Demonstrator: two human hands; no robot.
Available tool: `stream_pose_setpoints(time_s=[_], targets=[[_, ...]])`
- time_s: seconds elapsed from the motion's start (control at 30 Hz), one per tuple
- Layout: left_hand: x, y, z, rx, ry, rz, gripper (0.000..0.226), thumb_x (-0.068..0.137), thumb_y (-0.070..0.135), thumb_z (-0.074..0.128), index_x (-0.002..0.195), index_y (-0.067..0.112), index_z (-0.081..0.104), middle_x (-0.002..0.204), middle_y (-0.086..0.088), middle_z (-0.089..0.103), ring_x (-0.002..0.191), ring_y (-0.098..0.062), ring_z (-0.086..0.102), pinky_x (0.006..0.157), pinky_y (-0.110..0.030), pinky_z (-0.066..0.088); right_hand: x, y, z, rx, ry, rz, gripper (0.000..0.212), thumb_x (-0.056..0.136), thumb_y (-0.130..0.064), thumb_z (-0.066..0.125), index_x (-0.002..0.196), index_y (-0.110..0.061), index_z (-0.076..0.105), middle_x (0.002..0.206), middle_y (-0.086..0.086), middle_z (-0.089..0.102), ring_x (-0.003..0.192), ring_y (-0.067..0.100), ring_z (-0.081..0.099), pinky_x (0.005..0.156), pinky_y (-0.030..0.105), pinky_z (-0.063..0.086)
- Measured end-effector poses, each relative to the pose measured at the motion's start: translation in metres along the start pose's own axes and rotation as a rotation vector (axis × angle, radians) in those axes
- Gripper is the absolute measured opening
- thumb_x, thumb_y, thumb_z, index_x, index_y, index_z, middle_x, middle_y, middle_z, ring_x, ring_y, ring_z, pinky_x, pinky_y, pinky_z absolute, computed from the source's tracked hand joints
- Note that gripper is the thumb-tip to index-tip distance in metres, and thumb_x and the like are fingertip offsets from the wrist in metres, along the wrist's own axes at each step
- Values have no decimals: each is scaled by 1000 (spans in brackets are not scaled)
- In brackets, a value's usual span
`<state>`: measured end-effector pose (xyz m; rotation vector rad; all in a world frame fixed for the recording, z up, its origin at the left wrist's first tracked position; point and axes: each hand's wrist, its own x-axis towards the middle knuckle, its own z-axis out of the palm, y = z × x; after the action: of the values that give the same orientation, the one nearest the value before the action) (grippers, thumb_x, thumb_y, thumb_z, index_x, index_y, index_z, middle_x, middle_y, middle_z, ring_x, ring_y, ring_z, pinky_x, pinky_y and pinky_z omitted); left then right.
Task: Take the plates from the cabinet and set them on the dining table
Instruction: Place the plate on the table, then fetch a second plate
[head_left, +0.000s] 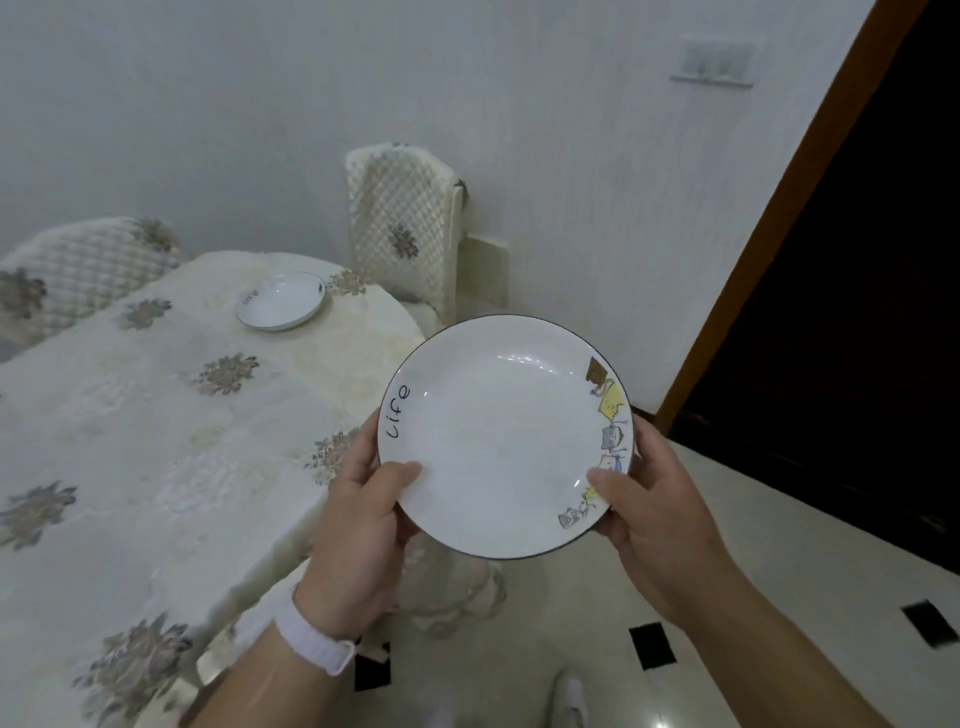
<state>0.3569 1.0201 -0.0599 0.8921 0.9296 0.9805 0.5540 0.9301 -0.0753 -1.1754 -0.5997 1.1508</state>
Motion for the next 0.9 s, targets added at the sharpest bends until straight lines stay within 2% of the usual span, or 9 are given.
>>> stream_pose_setpoints(time_s=[0.13,0.23,0.43,0.6,0.67,0.73,0.77,0.9], targets=[[21,-3,31,-4,79,49,57,88,-8,40,126,30,60,118,1,69,94,-19,66,56,-28,54,49,-15,-23,7,-89,40,54,94,12,41,132,-25,52,122,2,69,111,27,65,76,37,56],[32,-2,36,-11,143,57,56,89,-7,39,126,30,60,117,1,70,94,-20,67,57,-29,54,73,-14,-25,25,-151,79,53,94,12,41,134,-23,51,124,3,68,113,27,64,77,36,56],[52,3,19,-20,270,84,57,89,-7,41,130,28,57,120,-2,69,97,-26,65,60,-36,54,117,-8,-2,34,-251,156,54,93,13,42,126,-28,55,118,1,71,106,22,67,76,36,58],[80,1,-6,-71,332,71,56,89,-6,39,130,29,57,121,-4,68,95,-25,65,57,-35,54,154,1,25,-12,-300,200,50,93,13,43,120,-26,59,115,1,72,105,22,68,77,37,57],[94,1,-16,-82,344,43,57,89,-5,40,127,33,59,119,-2,68,91,-25,65,54,-35,52,169,6,34,-40,-298,210,49,93,13,43,120,-25,59,115,1,72,104,22,68,74,33,57],[110,2,-28,-106,335,3,58,89,-5,40,126,35,59,114,-3,69,78,-23,67,50,-34,52,183,12,46,-75,-301,225,50,94,13,42,121,-26,58,116,1,72,105,22,68,75,34,57],[118,3,-35,-132,336,2,58,89,-6,39,128,33,58,113,-3,69,75,-23,68,51,-34,53,190,14,53,-97,-304,234,51,94,13,42,123,-26,58,117,1,71,106,22,68,78,36,56],[150,9,-70,-167,372,51,59,88,-11,41,130,26,57,111,-1,73,91,-22,69,67,-35,57,223,19,86,-216,-337,233,53,93,13,45,125,-28,58,116,0,71,105,21,68,74,32,56]])
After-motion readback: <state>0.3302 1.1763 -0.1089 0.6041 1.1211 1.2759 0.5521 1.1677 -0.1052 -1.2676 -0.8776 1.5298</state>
